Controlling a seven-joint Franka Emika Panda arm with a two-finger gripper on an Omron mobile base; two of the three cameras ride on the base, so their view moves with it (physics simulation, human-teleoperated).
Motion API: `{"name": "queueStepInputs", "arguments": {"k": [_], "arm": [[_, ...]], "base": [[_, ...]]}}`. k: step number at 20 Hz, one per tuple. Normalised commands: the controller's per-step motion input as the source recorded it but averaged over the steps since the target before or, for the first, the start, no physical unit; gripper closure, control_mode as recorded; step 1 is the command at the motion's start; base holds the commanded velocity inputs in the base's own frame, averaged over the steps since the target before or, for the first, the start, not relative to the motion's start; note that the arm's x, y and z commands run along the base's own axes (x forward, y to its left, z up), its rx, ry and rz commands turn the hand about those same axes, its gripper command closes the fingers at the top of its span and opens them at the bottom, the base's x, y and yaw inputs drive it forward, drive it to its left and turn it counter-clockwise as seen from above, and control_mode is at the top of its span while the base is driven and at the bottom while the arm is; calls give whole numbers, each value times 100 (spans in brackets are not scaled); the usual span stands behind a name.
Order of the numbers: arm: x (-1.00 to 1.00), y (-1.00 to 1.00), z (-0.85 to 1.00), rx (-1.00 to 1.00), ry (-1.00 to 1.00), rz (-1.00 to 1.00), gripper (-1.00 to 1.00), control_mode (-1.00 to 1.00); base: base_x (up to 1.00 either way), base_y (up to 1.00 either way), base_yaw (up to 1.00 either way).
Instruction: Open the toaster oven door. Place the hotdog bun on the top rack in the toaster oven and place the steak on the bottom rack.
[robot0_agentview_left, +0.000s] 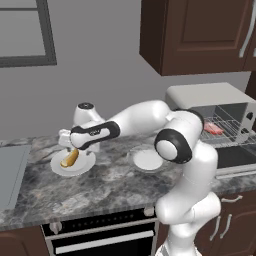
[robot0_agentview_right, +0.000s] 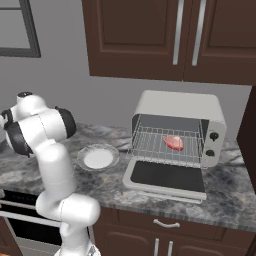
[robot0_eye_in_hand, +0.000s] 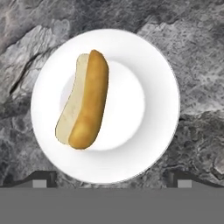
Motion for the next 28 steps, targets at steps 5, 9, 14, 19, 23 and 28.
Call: {"name": "queueStepInputs", "arguments": {"k": [5,9,14,19,23,28], "arm": [[12,15,-18,0,0,0,-100,-100],[20,11,-25,0,1,0,-100,-100],[21,5,-27,0,4,0,-100,-100],[28,5,-23,0,3,0,-100,-100],[29,12,-18,0,4,0,-100,-100],[17,12,-21,0,5,0,-100,-100]], "base": [[0,0,0],[0,0,0],[0,0,0],[0,0,0],[0,0,0],[0,0,0]]}}
